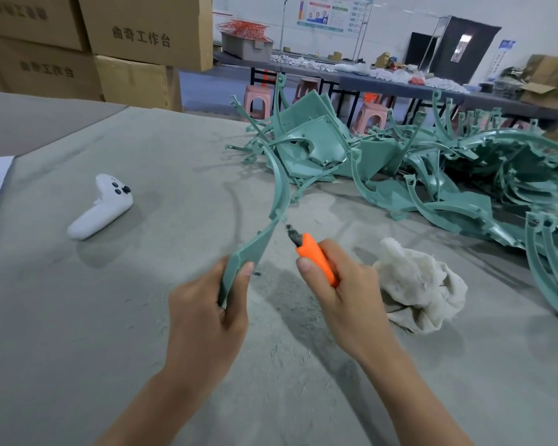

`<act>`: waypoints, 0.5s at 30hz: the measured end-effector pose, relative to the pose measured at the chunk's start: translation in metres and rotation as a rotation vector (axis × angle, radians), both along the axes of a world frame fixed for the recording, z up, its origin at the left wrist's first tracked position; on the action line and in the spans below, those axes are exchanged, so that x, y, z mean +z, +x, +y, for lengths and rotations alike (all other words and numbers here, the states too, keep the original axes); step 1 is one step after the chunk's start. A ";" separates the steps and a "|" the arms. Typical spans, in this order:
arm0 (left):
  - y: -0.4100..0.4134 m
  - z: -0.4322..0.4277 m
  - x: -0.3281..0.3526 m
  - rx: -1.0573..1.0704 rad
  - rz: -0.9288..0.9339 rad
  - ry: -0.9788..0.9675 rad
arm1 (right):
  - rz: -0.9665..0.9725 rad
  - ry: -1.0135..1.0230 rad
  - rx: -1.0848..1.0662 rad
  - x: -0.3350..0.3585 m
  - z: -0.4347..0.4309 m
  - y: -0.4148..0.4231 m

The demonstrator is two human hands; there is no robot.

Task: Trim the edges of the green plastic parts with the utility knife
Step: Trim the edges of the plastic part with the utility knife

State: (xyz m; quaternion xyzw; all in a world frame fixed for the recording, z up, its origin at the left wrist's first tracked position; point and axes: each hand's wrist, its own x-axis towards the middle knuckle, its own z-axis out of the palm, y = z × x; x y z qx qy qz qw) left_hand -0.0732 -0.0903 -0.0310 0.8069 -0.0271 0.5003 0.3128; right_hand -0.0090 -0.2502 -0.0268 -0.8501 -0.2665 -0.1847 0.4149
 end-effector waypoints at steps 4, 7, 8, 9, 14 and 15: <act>-0.001 0.000 0.001 -0.015 0.035 -0.038 | 0.008 -0.035 -0.002 0.002 0.003 -0.003; -0.001 -0.001 0.000 -0.032 0.045 -0.045 | 0.006 -0.034 -0.029 0.003 0.002 -0.002; -0.001 0.000 0.000 -0.035 0.050 -0.048 | 0.001 -0.044 -0.040 0.002 0.002 -0.002; -0.001 0.000 0.000 -0.039 0.055 -0.053 | -0.006 -0.061 -0.053 0.001 0.003 -0.002; -0.007 -0.002 -0.001 -0.058 0.049 -0.048 | 0.010 -0.073 -0.167 -0.005 -0.003 0.019; -0.009 -0.006 -0.001 -0.070 0.033 -0.042 | 0.033 -0.072 -0.211 -0.005 -0.009 0.027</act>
